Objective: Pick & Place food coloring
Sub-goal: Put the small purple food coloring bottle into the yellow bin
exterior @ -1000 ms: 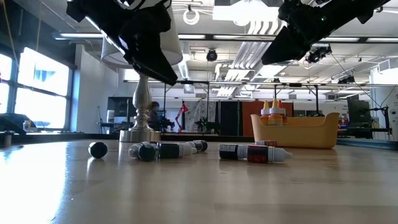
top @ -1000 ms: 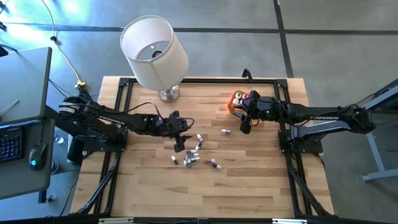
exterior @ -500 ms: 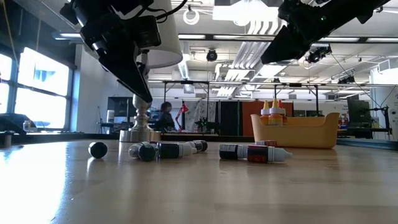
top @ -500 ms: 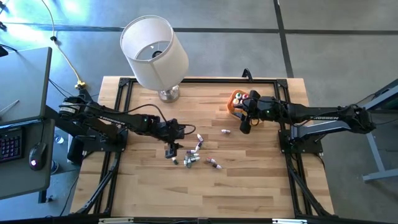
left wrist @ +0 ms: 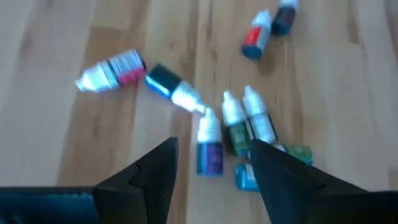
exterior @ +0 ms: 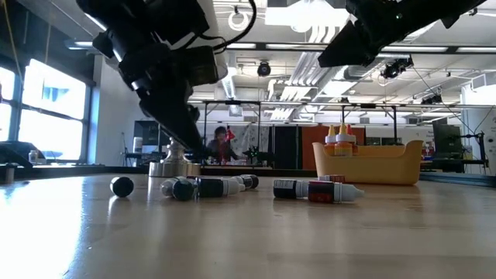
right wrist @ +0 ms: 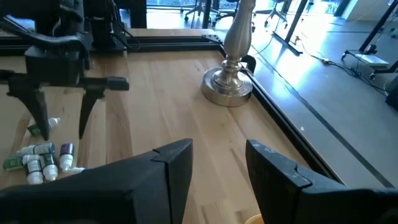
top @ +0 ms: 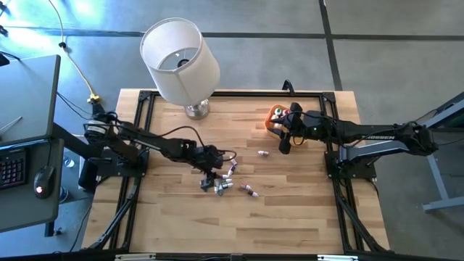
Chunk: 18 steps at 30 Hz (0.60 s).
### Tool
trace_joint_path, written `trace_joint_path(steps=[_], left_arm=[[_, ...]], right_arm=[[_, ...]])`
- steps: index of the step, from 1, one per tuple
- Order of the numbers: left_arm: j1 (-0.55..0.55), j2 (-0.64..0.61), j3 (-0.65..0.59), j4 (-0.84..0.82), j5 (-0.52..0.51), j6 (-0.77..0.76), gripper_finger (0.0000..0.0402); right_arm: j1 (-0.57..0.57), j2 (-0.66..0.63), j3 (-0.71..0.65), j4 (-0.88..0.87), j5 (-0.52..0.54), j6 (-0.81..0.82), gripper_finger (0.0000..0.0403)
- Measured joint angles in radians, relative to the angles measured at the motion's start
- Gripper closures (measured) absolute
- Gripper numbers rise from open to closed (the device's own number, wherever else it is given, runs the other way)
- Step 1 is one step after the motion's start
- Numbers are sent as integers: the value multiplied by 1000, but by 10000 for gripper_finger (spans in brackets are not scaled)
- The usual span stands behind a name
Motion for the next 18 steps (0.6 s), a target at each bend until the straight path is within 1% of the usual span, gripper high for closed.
trace_joint_path(steps=[2, 8, 13, 18], left_arm=[[0, 16, -1, 22, 15, 6, 204], [0, 65, 0, 25, 15, 20, 204], [0, 114, 0, 61, 14, 43, 204], [0, 145, 0, 60, -16, 48, 205]], right_arm=[[0, 0, 0, -2, 0, 5, 261], [0, 0, 0, 0, 0, 68, 260], [0, 0, 0, -1, 0, 71, 261], [0, 0, 0, -1, 0, 71, 261]])
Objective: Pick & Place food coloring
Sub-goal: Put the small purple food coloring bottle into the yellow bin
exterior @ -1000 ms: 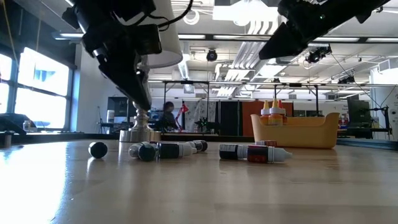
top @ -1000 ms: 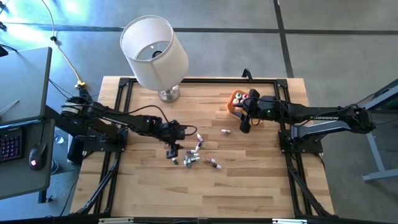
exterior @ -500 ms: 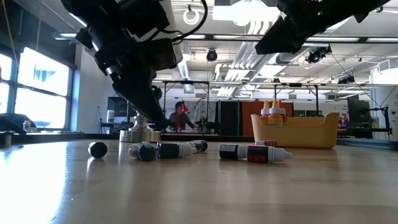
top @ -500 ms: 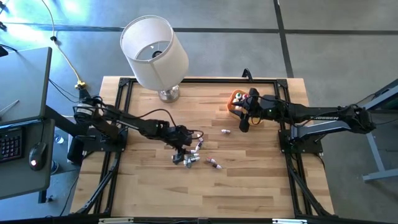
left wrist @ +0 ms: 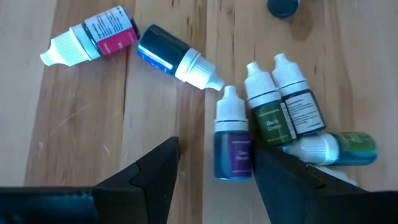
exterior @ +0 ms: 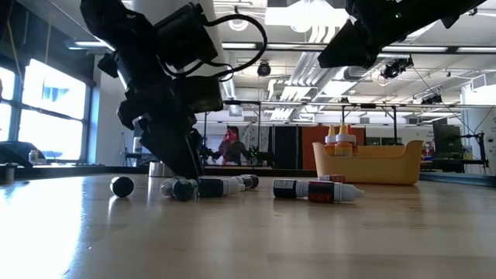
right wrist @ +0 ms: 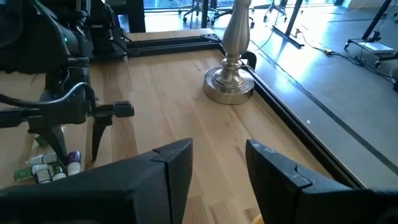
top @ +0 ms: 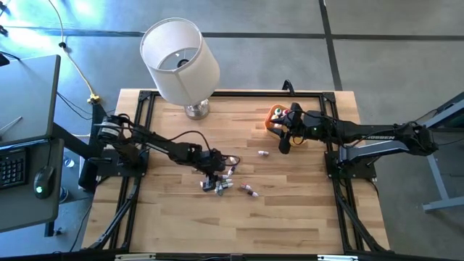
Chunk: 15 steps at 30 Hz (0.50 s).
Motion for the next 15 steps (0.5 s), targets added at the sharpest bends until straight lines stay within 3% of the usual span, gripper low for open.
trace_joint_path(steps=[10, 15], left_arm=[[0, 5, -1, 33, -54, 31, 206], [1, 6, -1, 50, -65, 31, 242]], right_arm=[[0, 0, 0, -1, -11, 5, 261], [0, -3, 0, -16, -23, 42, 261]])
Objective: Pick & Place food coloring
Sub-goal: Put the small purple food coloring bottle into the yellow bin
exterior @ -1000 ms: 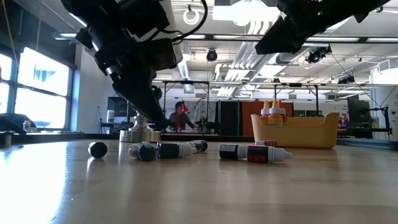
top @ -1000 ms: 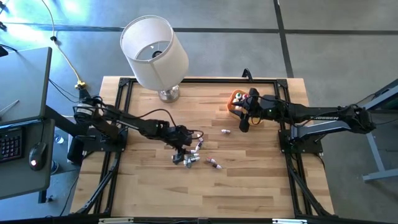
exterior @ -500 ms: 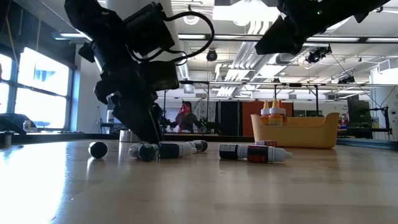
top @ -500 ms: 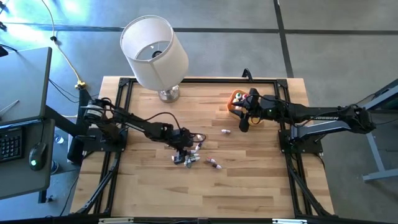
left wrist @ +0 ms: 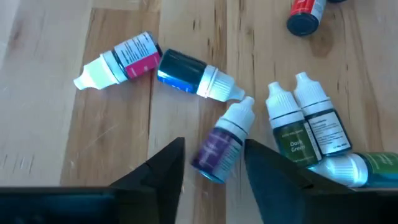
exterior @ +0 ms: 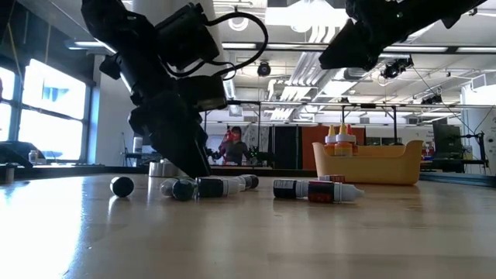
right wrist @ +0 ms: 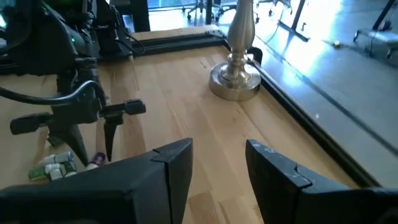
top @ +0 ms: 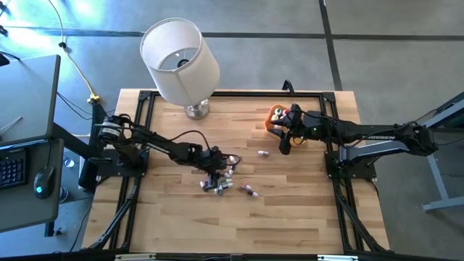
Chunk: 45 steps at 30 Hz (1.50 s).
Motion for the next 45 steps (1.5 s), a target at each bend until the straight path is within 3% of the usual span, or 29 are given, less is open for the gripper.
trace_joint_path(steps=[8, 17, 23, 28, 36, 45], left_arm=[[0, 0, 0, 7, 5, 8, 325], [0, 0, 74, 54, 0, 96, 339], [20, 0, 241, 58, -117, 280, 340], [100, 41, 377, 54, -61, 317, 341], [213, 295, 673, 109, 18, 352, 341], [237, 566, 1032, 103, -59, 357, 341]], right_arm=[[0, -87, 0, -178, 0, 75, 260], [0, -305, 26, -477, -17, 245, 260], [0, -420, 26, -595, -19, 324, 260], [0, -503, 26, -756, -38, 411, 260], [0, -581, 27, -910, -11, 497, 261], [0, -609, 30, -877, -10, 470, 260]])
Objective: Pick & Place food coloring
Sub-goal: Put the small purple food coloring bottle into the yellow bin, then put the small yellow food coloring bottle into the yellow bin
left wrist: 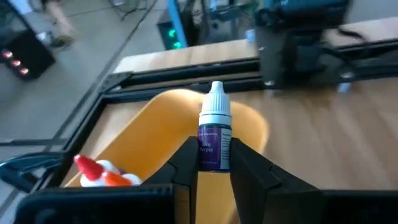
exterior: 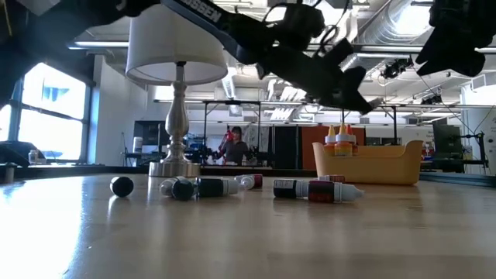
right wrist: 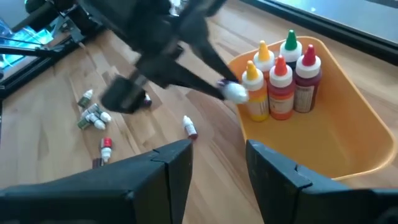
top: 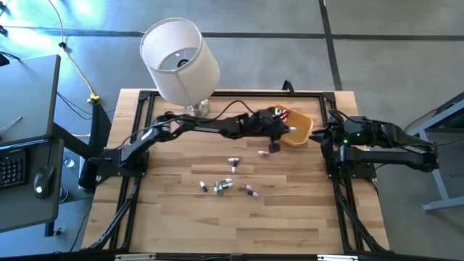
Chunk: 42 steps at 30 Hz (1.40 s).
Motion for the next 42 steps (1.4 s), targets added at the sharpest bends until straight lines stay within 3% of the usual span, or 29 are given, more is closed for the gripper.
trace_joint_path(steps=[5, 10, 18, 24, 27, 30, 35, 39, 42], left_arm=[[1, 71, 87, -64, -67, -6, 334], [-2, 84, 92, -55, -135, -5, 290], [5, 76, 92, -73, -140, 2, 234], [-21, -49, 91, -326, -119, 2, 230], [-36, -150, 91, -526, -127, 5, 230], [-51, -250, 91, -697, -175, 3, 230], [-58, -410, 92, -1000, -280, -49, 229], [-59, -501, 91, -1185, -345, -160, 229], [-59, -548, 85, -1278, -362, -204, 229]], right_arm=[[0, 0, 0, 10, -7, -8, 260], [0, 0, 0, 10, -7, -11, 260], [0, 0, -1, 29, -1, -17, 261], [0, 0, -1, 77, 58, -106, 261], [0, 0, -20, 86, 126, -70, 260], [0, 1, -93, 99, 127, -37, 260], [0, 28, -239, 420, -19, -66, 260], [0, 97, -283, 735, -192, -246, 261], [13, 182, -289, 869, -210, -314, 261]])
